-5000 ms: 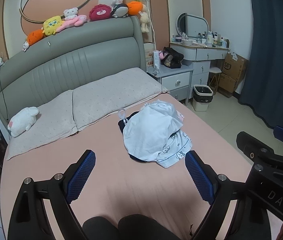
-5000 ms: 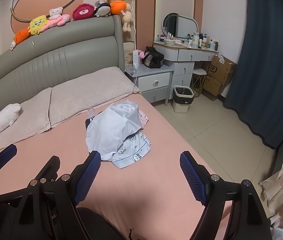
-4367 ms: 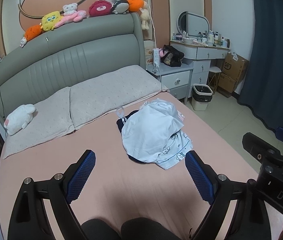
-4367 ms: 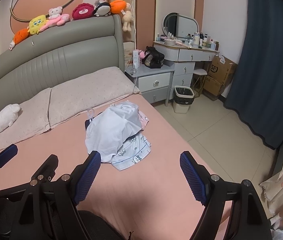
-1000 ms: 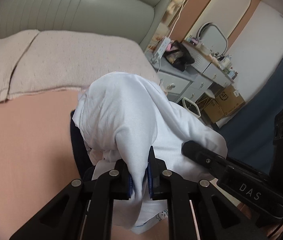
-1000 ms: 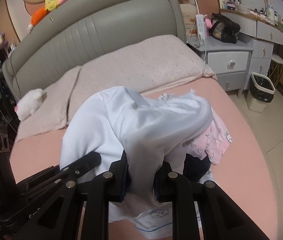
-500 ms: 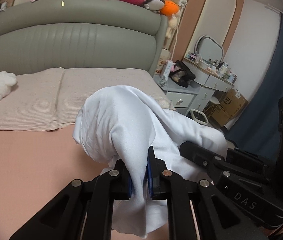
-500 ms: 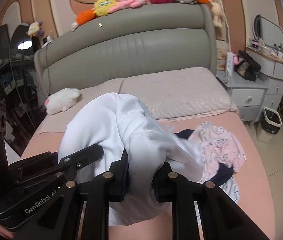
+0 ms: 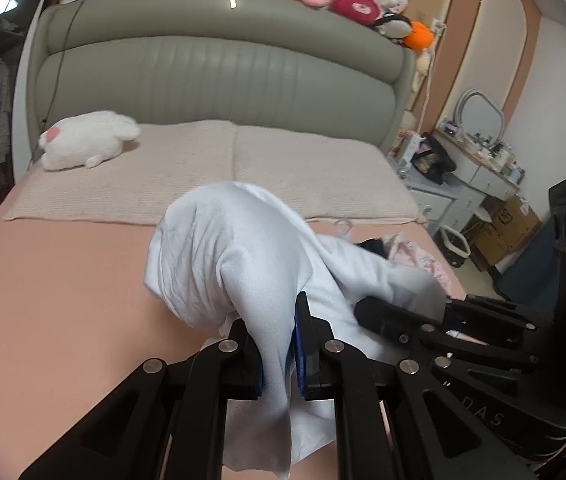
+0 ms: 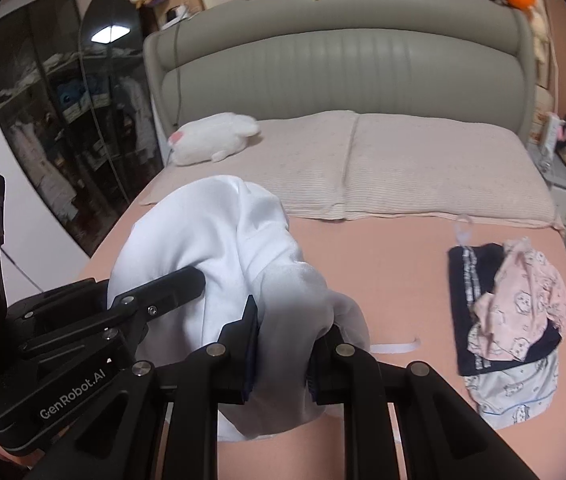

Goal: Fold clothes
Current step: 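Lift the white shirt off the pile with both grippers, then lay the white shirt on open bed sheet and open the right gripper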

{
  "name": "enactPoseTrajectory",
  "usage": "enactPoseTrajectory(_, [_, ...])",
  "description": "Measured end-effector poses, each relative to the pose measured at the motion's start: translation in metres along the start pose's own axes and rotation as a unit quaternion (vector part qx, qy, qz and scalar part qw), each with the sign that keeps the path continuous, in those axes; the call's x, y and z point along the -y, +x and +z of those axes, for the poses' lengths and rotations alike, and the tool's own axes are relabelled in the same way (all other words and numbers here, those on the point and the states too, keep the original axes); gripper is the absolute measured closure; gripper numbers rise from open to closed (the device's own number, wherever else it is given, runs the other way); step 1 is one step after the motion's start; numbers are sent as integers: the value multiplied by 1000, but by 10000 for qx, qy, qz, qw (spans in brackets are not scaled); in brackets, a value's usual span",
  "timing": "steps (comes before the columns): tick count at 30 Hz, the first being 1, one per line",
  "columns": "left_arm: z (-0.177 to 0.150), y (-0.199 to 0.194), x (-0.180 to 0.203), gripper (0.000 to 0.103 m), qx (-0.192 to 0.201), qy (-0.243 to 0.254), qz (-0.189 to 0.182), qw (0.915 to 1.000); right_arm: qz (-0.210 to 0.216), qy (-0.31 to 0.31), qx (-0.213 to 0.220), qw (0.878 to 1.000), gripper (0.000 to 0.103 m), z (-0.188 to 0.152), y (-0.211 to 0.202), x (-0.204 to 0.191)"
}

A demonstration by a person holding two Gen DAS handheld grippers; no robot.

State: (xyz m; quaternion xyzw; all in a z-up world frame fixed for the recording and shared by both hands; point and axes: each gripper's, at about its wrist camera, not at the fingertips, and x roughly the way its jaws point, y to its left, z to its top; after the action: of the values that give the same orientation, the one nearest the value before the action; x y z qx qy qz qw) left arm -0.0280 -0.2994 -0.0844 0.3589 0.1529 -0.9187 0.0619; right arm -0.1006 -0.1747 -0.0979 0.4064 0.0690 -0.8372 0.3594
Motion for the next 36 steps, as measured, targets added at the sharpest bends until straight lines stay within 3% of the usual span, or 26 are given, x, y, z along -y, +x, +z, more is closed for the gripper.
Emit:
enactPoseTrajectory(5, [-53,31,-46,89,-929,-336,40,9951,-71,-245,-609,9978,85,-32,45,-15])
enactPoseTrajectory(11, [-130,85,-81,73,-1850,-1251,256,9744,-186,-129,-1476,9888,86,-88,104,-1])
enactPoseTrajectory(16, [-157,98,-94,57,-1940,-1548,452,9677,-318,-70,-1828,9826,86,-111,130,19])
enactPoseTrajectory(18, [-160,97,-92,43,-1930,-1408,672,9687,-378,-52,-1919,9807,86,-113,137,24])
enactPoseTrajectory(19, [-160,96,-93,42,-1914,-1381,725,9690,-400,-17,-1958,9798,86,-113,140,26])
enactPoseTrajectory(22, [-163,89,-104,40,-1849,-1495,680,9689,-470,107,-2017,9783,86,-114,142,33])
enactPoseTrajectory(26, [-165,86,-119,22,-1917,-1644,677,9652,-508,-8,-2033,9778,85,-118,141,38])
enactPoseTrajectory(28, [-167,88,-128,22,-2072,-1821,538,9597,-559,-10,-2052,9771,76,-120,141,40])
enactPoseTrajectory(30, [-170,89,-135,22,-2173,-1947,534,9550,-639,-1,-2062,9764,49,-121,139,42])
enactPoseTrajectory(33, [-173,89,-143,22,-2245,-2036,650,9508,-750,-21,-2036,9762,45,-123,131,43])
enactPoseTrajectory(36, [-180,91,-148,22,-2301,-2341,451,9435,-722,11,-1989,9774,43,-129,118,44])
